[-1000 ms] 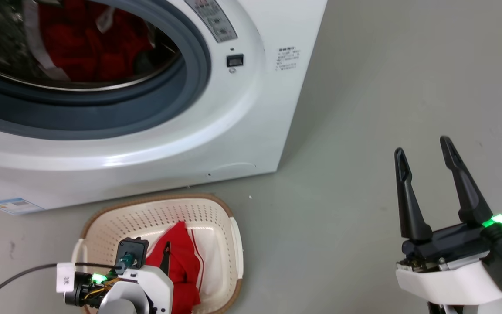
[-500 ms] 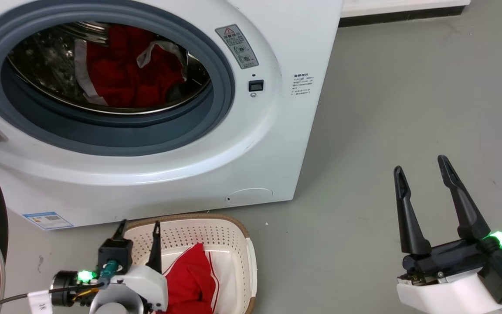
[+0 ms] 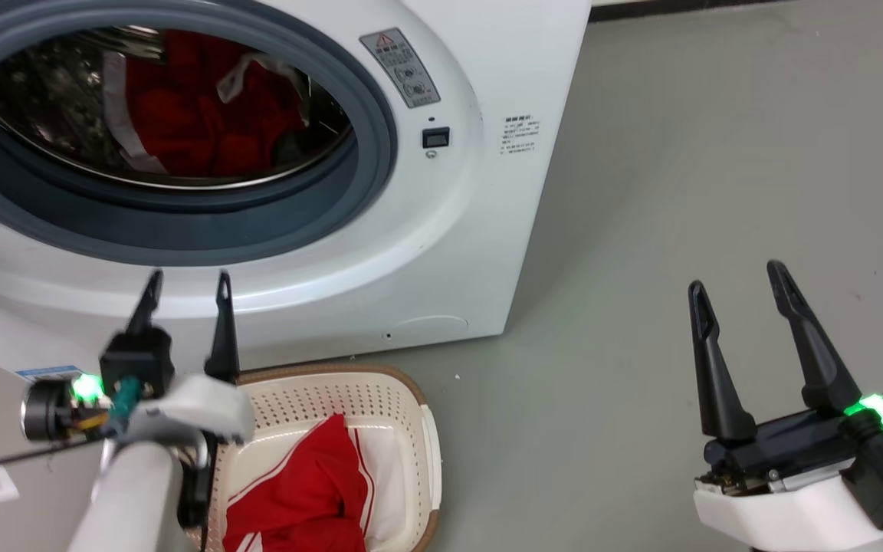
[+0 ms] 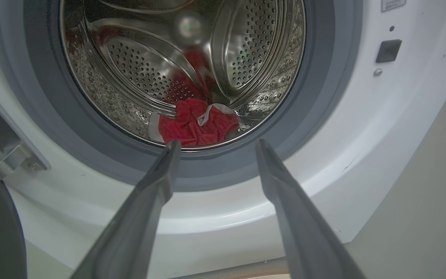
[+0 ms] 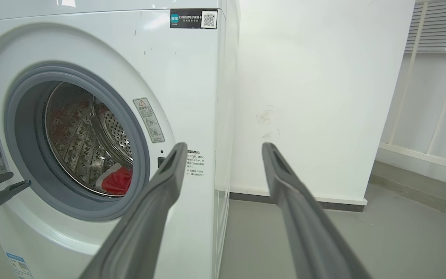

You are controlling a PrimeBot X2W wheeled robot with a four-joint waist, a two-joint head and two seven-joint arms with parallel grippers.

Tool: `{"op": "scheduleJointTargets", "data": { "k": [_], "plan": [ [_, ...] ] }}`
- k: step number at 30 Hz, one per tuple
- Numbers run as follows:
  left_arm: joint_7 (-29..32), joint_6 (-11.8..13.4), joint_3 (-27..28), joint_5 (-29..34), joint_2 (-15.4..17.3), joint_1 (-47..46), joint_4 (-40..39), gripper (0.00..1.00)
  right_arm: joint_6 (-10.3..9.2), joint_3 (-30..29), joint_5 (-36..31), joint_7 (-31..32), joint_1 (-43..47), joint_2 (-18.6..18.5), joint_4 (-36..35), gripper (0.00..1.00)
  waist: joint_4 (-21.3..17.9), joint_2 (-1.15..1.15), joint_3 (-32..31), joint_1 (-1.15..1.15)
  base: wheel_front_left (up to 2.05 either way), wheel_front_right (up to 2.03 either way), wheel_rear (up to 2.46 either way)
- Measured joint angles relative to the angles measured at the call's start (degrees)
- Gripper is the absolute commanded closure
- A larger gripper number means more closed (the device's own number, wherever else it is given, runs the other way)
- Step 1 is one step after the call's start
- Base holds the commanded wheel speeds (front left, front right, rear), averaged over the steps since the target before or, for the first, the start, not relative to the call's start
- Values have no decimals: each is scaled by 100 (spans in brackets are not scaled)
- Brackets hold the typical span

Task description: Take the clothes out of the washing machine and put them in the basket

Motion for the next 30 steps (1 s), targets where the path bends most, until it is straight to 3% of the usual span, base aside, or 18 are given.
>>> {"op": "scheduleJointTargets", "data": {
  "k": [12,30],
  "plan": [
    [115,-349,151,83,501,-1984,1029,0,0,114,167,0,-567,1,-197,0,-314,0,782,1,0,0,0],
    [1995,-915,-22,219,1413,-5448,2335,0,0,58,676,0,-1480,-1,-787,0,-802,0,2442,2,0,0,0]
  ]
}}
